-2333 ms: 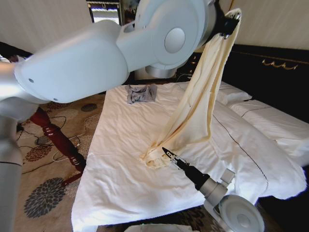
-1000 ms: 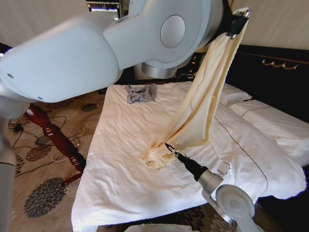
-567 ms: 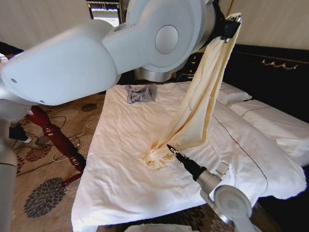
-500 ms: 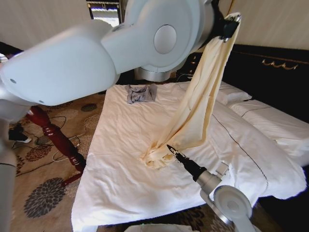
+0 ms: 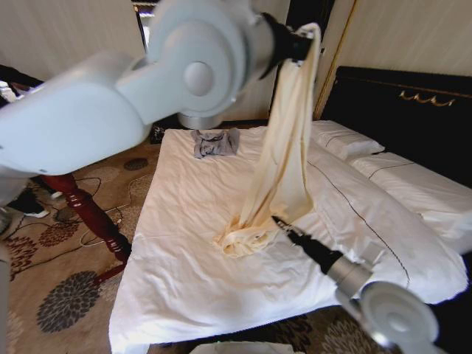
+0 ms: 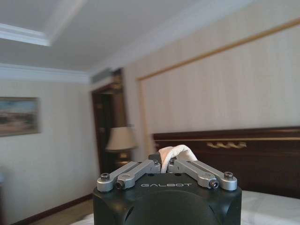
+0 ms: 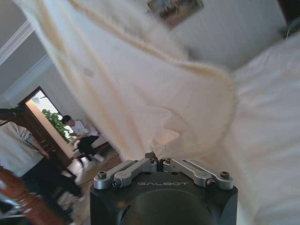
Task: Pick up the clothes from the bed and hang them on the clothes hanger.
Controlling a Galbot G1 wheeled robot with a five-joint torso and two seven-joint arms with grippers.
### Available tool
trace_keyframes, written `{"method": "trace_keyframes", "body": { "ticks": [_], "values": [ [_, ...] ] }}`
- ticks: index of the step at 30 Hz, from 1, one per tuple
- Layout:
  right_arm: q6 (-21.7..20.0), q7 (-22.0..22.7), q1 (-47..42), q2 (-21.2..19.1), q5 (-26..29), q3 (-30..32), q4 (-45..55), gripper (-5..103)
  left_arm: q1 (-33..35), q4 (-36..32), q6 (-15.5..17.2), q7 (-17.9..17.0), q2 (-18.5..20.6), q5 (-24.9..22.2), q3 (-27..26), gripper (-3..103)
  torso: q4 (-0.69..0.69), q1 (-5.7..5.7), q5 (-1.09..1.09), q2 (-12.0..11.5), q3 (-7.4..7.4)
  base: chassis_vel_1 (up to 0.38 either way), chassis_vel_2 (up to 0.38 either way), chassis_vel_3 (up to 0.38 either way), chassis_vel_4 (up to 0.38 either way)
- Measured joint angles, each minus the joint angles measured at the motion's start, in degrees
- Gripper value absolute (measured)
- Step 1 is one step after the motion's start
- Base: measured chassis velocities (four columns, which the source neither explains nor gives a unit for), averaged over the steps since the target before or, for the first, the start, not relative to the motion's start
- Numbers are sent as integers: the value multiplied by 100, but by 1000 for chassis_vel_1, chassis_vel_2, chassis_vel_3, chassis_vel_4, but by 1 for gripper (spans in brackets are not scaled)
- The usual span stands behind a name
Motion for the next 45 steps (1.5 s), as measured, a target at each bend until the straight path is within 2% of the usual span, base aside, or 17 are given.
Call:
{"method": "trace_keyframes", "body": {
  "ticks": [2,3,5,8,10,13,14,16,17,19,22,23,25,27,31,40,45],
  "values": [
    [24,81,57,-140,118,178,1,1,100,-108,26,25,336,2,-165,1,2,0,-1,0,0,0,0,0,0],
    [41,222,197,-352,329,420,2,1,240,-220,42,66,736,-22,-413,1,3,-1,-2,1,-1,0,0,0,0],
    [54,275,273,-463,413,529,1,1,318,-268,46,98,901,-33,-537,1,4,-2,-2,1,-1,0,0,0,0],
    [140,527,696,-1160,954,1066,-2,1,747,-447,47,194,1470,-25,-1062,1,2,-2,1,1,-1,0,0,0,0],
    [151,550,736,-1259,1015,1135,-3,1,806,-467,47,197,1518,-14,-1121,1,2,-2,2,1,0,0,0,0,0],
    [238,735,1060,-2099,1425,1621,-64,1,1565,-675,40,237,1918,236,-1739,1,-2,-2,1,1,-1,0,0,0,0],
    [238,735,1060,-2099,1425,1621,-64,1,1565,-675,40,237,1918,236,-1739,1,-2,-2,1,1,-1,0,0,0,0],
    [268,886,1354,-2486,1558,1628,-355,1,2251,-869,35,287,2167,425,-2200,1,0,-2,-1,1,-1,0,0,0,0],
    [281,951,1581,-2709,1571,1517,-576,1,2902,-1024,21,374,2384,647,-2714,1,0,-2,-2,0,-1,0,0,0,0],
    [286,965,1701,-2830,1553,1439,-710,1,3311,-1100,8,423,2500,792,-3051,1,0,-2,1,1,0,0,0,0,0],
    [323,986,2061,-3242,1458,1228,-1110,1,5353,-1432,-80,677,2939,1483,-4521,1,2,0,-1,0,0,0,0,0,0],
    [323,986,2061,-3242,1458,1228,-1110,1,5353,-1432,-80,677,2939,1483,-4521,1,2,0,-1,0,0,0,0,0,0],
    [341,995,2211,-3439,1452,1177,-1252,1,6455,-1607,-233,839,3118,1988,-5147,1,5,-1,1,0,-1,0,0,0,0],
    [360,990,2338,-3639,1427,1129,-1342,1,7381,-1780,-433,866,3117,2536,-5406,1,2,-2,0,0,-1,0,0,0,0],
    [373,970,2462,-3908,1354,1056,-1361,1,7799,-1981,-438,687,2880,2584,-5280,1,-1,-1,1,-1,0,0,0,0,0],
    [462,880,2571,-4790,1558,1177,-1641,1,7056,-1931,-323,449,2622,2357,-5146,1,0,-1,0,0,-1,0,0,0,0],
    [484,915,2463,-5040,1671,1220,-1714,1,6716,-1823,-268,455,2550,2264,-5069,1,2,-2,4,0,-1,0,0,0,0]
  ]
}}
